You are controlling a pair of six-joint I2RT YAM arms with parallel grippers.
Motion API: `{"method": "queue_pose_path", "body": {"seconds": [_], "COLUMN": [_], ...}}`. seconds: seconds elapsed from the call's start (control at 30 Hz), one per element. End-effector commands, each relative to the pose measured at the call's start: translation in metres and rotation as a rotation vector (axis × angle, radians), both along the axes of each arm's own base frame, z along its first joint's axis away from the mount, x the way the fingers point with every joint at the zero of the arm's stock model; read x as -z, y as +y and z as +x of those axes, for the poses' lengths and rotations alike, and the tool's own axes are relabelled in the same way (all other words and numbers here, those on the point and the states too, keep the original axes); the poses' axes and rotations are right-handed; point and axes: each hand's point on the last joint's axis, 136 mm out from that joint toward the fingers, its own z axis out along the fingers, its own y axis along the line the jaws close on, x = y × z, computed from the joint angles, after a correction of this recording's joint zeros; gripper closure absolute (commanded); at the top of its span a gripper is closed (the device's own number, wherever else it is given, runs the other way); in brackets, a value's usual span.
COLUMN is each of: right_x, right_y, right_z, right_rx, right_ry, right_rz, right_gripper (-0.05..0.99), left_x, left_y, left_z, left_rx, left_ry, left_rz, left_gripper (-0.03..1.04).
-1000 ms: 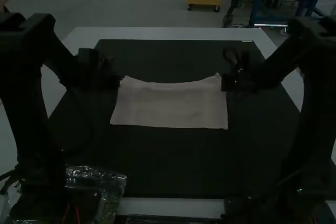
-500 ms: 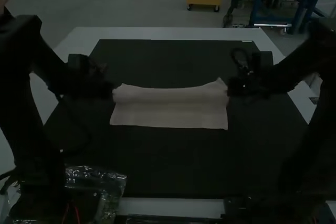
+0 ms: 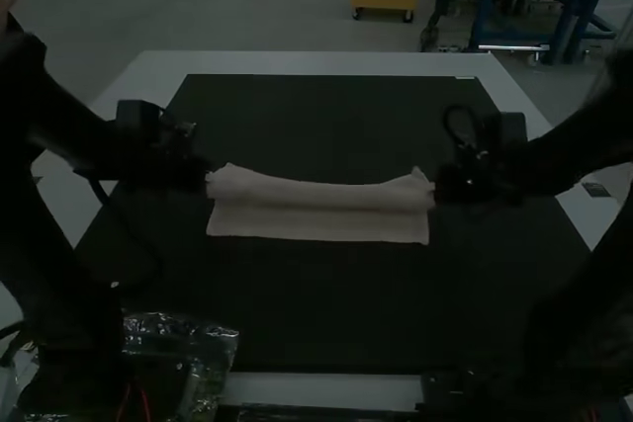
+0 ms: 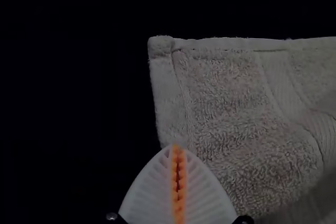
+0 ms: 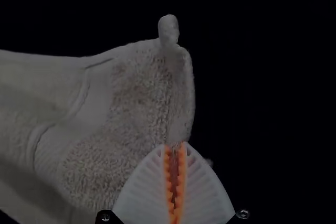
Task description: Fold the towel.
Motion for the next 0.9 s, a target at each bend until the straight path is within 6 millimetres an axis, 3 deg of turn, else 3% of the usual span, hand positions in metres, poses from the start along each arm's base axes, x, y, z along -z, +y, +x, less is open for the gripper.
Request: {"method": "queue_pose_path", "body": {"seconds": [0.0,0.4,0.73,0.77,0.87], "right_x": [-0.01,-0.013,0.016,0.019,0.024], "right_y": [-0.01,-0.008,-0.007,-0.007,-0.01], "right_z": [-0.002,-0.031,-0.054,-0.056,-0.056], "right_rx": [0.029,0.013,0.002,0.001,0.004], "right_ry": [-0.019,0.002,0.055,0.063,0.07], "right_rz": [0.004,0.021,0.012,0.009,-0.012], "right_gripper": [0.96,0.96,0.96,0.92,0.38], "left_x": [-0.01,-0.03,0.0,0.004,0.014], "left_y": [0.011,0.009,0.01,0.011,0.01], "left_z": [-0.004,-0.027,-0.05,-0.053,-0.062], "left_rx": [-0.014,-0.011,0.004,0.007,0.022], "left_ry": [-0.026,-0.066,-0.007,-0.003,0.02], "left_rz": [0.045,0.055,0.106,0.116,0.125], "left_gripper": [0.98,0.98,0.98,0.94,0.45]}}
